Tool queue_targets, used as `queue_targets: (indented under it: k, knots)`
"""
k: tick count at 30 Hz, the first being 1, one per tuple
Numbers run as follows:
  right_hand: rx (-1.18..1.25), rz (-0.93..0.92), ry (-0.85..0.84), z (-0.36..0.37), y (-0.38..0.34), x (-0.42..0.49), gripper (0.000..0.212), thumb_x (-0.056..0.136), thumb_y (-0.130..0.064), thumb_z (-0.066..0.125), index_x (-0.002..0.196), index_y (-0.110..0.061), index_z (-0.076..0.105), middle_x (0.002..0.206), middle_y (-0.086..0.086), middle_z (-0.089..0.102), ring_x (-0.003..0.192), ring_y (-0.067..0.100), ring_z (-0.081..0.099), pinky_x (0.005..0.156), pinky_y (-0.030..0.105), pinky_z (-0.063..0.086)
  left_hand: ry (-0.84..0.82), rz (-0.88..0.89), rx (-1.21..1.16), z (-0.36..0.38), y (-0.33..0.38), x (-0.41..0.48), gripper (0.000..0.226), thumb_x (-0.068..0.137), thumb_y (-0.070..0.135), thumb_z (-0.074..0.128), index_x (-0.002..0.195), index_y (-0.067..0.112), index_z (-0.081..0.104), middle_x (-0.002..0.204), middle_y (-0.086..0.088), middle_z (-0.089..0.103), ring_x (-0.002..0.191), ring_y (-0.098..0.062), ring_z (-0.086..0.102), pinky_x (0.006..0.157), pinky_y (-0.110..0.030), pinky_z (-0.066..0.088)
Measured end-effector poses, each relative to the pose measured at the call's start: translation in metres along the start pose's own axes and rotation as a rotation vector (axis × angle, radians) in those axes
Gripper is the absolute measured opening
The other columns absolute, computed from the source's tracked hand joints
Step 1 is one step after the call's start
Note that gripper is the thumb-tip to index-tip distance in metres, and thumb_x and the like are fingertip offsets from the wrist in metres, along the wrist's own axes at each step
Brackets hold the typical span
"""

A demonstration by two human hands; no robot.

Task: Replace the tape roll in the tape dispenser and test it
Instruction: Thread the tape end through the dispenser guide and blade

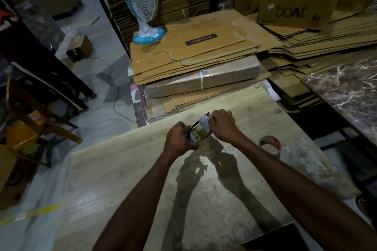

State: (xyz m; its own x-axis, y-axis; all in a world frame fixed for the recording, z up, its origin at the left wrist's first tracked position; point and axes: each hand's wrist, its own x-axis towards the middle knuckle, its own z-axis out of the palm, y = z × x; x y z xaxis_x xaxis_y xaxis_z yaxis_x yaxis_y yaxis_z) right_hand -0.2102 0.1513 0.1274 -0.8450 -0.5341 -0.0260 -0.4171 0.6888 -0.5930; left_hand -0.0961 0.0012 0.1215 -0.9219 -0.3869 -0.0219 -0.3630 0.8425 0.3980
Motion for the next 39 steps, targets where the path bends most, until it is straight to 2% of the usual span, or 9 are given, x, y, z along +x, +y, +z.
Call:
queue_targets:
  k: [5,8,11,15,19,26,30,35,39]
  knots:
    - [0.517,0.069,-0.186,-0.001,0.006,-0.011,0.032,0.101,-0.031,0.04,0.092,-0.003,0.053,0.089,0.012,0.055,0.079,0.021,0.049,0.069,0.037,0.038,0.009,-0.002,-0.034,0.005,-0.007,-0.005,0.042,0.059,0.037,0.097,0.088,0.015,0.077,0.089,0.001,0.058,0.077,-0.017,0.053,0.056,-0.025,0.034]
    - [0.675,0.122,-0.211,-0.003,0.003,-0.01,0.02,0.097,-0.025,0.043,0.082,-0.016,0.052,0.087,0.006,0.052,0.079,0.02,0.047,0.07,0.035,0.037,0.015,-0.009,-0.077,0.007,-0.015,-0.006,0.042,0.056,0.037,0.099,0.085,0.015,0.077,0.087,0.001,0.058,0.077,-0.018,0.055,0.058,-0.027,0.037]
    - [0.694,0.123,-0.209,-0.002,0.003,-0.008,0.019,0.093,-0.022,0.047,0.076,-0.019,0.054,0.085,0.006,0.053,0.079,0.021,0.048,0.07,0.035,0.037,0.016,-0.012,-0.103,0.009,-0.019,-0.009,0.044,0.055,0.037,0.1,0.086,0.014,0.078,0.09,0.0,0.061,0.079,-0.02,0.056,0.062,-0.031,0.046]
    - [0.723,0.11,-0.135,-0.003,0.0,-0.007,0.021,0.095,-0.017,0.048,0.077,-0.017,0.057,0.082,0.005,0.055,0.077,0.02,0.049,0.066,0.032,0.037,0.027,-0.03,-0.111,0.01,-0.023,-0.007,0.045,0.053,0.043,0.099,0.081,0.017,0.076,0.089,0.001,0.061,0.078,-0.018,0.055,0.061,-0.031,0.043]
    - [0.7,0.152,-0.039,-0.019,0.003,0.005,0.021,0.095,-0.017,0.044,0.083,-0.012,0.059,0.095,0.01,0.061,0.086,0.023,0.054,0.072,0.034,0.041,0.035,-0.053,-0.133,0.012,-0.031,-0.008,0.05,0.053,0.041,0.101,0.088,0.014,0.078,0.094,-0.002,0.063,0.083,-0.019,0.058,0.069,-0.039,0.056]
    - [0.623,0.23,-0.088,-0.019,0.025,0.025,0.027,0.091,-0.033,0.05,0.09,-0.012,0.066,0.096,0.007,0.068,0.093,0.026,0.062,0.08,0.039,0.049,0.115,-0.008,-0.211,0.009,-0.035,-0.006,0.048,0.052,0.043,0.099,0.084,0.015,0.078,0.087,-0.001,0.065,0.078,-0.017,0.06,0.065,-0.044,0.055]
    - [0.682,0.235,-0.137,-0.014,0.025,0.025,0.024,0.095,-0.031,0.05,0.093,-0.012,0.064,0.096,0.008,0.071,0.092,0.024,0.068,0.079,0.039,0.052,0.143,0.046,-0.272,0.014,-0.036,-0.01,0.05,0.054,0.045,0.098,0.092,0.02,0.078,0.09,0.003,0.067,0.081,-0.012,0.063,0.066,-0.043,0.058]
    - [0.575,0.264,-0.13,-0.007,0.026,0.029,0.03,0.094,-0.035,0.049,0.095,-0.009,0.064,0.095,0.007,0.064,0.089,0.026,0.059,0.077,0.038,0.048,0.13,0.027,-0.305,0.014,-0.036,-0.012,0.06,0.055,0.048,0.098,0.102,0.018,0.075,0.097,0.005,0.066,0.087,-0.009,0.063,0.069,-0.039,0.061]
    - [0.731,0.348,-0.192,-0.003,0.025,0.032,0.022,0.088,-0.027,0.055,0.095,-0.007,0.062,0.097,0.013,0.065,0.089,0.027,0.064,0.078,0.041,0.058,0.125,0.012,-0.335,0.012,-0.034,-0.012,0.058,0.055,0.044,0.099,0.102,0.02,0.073,0.1,0.005,0.066,0.09,-0.008,0.062,0.071,-0.038,0.062]
